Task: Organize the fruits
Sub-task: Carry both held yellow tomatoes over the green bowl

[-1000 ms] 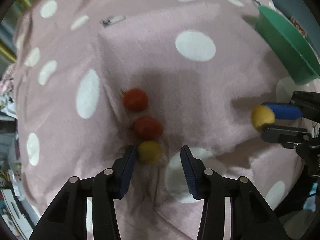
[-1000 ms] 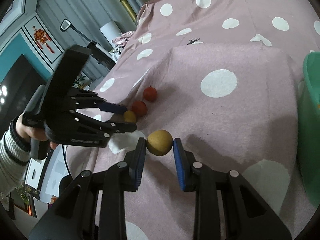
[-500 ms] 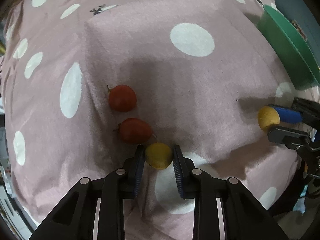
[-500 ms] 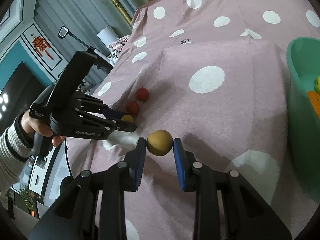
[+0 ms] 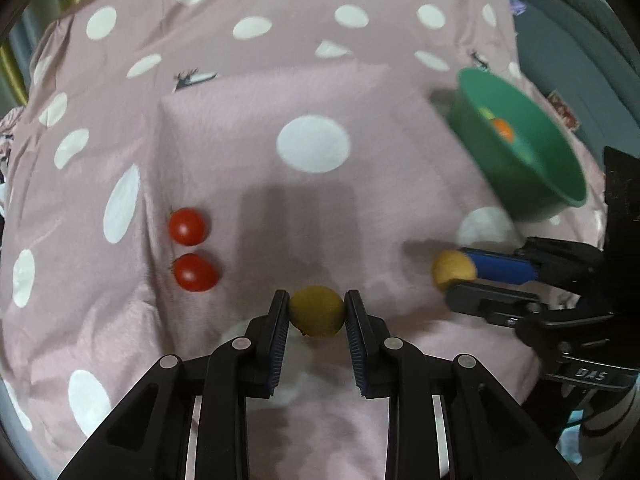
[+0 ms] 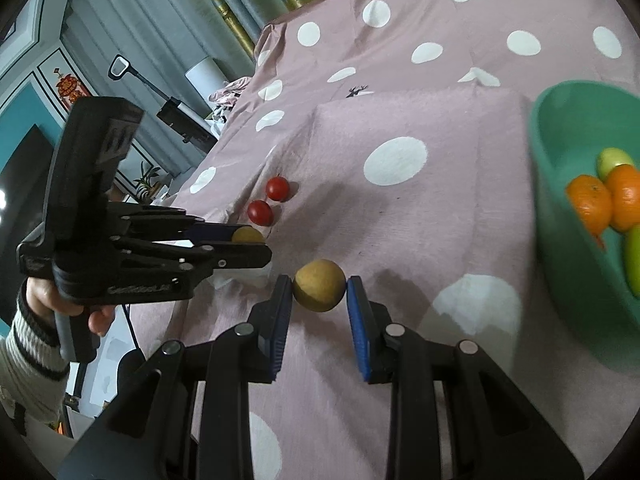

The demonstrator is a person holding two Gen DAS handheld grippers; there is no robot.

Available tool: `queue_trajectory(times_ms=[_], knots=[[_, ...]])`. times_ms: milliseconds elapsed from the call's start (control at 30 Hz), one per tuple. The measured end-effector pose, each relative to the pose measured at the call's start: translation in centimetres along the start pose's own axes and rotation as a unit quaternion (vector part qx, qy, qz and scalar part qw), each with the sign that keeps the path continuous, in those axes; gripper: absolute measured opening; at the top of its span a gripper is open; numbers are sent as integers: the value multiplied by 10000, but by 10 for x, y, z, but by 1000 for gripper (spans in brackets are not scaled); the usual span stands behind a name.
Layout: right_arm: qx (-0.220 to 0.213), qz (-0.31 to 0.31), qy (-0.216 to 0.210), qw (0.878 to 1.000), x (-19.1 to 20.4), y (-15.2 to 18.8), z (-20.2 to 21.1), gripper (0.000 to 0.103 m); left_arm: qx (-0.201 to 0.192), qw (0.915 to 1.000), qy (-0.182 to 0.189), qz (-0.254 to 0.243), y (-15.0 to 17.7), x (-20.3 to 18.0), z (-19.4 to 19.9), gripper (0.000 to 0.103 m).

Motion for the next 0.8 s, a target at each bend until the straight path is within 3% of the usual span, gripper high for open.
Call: queue_trajectory(times_ms=[433, 800], knots=[[-395, 83, 138, 9991, 8, 5, 45, 29, -657, 9978, 18, -37, -27, -26, 33, 28], [-799, 141, 181, 9965, 12, 3, 80, 29, -892, 9958, -42, -183, -39, -48, 48, 28]])
Point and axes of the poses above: each gripper's, at about its wrist camera, not at the fingertips, and z roughly against the way its jaws point, x to its left, y to its underside, the point moved 8 cm from there along -z, roughly the way its jaws point, and after that the axes turned 13 degrees about -z, right-handed, at the moved point
